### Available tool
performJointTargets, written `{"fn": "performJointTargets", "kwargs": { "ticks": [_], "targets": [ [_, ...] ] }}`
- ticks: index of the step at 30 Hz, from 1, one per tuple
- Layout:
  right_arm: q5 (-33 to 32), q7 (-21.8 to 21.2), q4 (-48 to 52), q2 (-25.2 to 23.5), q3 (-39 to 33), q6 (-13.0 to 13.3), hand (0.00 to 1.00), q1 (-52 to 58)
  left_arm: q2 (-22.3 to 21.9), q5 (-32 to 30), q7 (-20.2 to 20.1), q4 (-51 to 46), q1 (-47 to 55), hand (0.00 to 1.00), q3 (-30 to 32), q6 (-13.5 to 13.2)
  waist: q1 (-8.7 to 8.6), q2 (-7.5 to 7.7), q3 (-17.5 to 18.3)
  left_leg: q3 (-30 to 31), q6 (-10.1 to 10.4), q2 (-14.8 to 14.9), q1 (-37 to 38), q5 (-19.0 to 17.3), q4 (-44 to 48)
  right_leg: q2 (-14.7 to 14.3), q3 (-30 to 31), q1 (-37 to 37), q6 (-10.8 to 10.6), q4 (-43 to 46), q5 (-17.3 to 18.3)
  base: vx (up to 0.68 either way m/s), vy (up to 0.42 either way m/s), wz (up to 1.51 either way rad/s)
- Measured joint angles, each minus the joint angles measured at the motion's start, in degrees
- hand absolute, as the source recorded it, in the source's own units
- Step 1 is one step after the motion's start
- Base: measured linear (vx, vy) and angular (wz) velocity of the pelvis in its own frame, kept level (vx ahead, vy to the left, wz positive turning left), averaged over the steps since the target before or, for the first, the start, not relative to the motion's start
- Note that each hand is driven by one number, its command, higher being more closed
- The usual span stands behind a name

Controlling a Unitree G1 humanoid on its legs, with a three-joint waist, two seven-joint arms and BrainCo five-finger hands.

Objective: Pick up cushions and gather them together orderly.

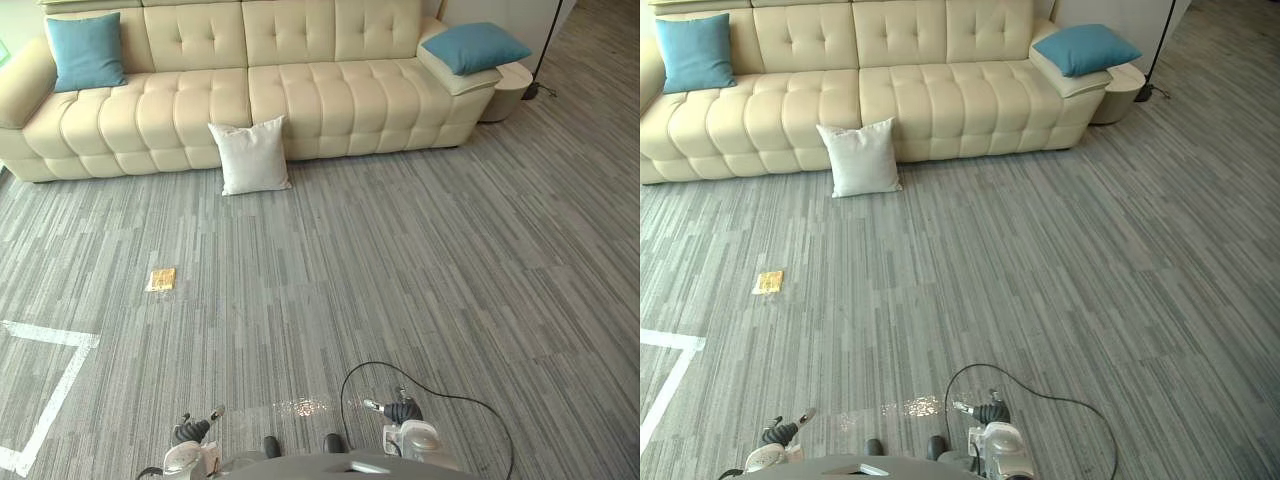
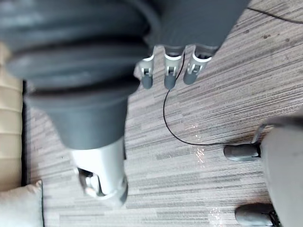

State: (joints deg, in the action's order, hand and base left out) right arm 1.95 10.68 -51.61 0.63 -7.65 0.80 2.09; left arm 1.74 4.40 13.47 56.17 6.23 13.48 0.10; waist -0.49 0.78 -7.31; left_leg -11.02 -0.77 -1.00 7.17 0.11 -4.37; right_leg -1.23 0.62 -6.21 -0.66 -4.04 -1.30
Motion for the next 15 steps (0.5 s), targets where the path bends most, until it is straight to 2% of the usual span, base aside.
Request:
{"fn": "performJointTargets", "kwargs": {
  "ticks": [7,15],
  "targets": [
    [0.85,0.73,-5.2,0.22,-5.06,-1.29,0.0,-0.09,-0.07,-0.3,-0.67,1.42,-0.27,0.0,2.33,0.06,0.24,-0.05,0.06,-0.02,-0.11,0.0,0.85,0.12,-0.13,0.07,-0.21,-0.91,-0.08,0.01,0.05,-0.01,-0.006,0.01],
    [3.03,0.65,-6.46,-0.29,-9.3,-2.55,0.0,-0.69,-0.07,-1.56,-2.34,2.39,-0.37,0.0,3.65,0.34,0.82,-0.26,0.2,0.11,-0.16,-0.05,0.85,0.16,-0.47,0.15,-0.84,-1.11,-0.3,-0.03,0.2,-0.03,-0.019,0.03]
  ]
}}
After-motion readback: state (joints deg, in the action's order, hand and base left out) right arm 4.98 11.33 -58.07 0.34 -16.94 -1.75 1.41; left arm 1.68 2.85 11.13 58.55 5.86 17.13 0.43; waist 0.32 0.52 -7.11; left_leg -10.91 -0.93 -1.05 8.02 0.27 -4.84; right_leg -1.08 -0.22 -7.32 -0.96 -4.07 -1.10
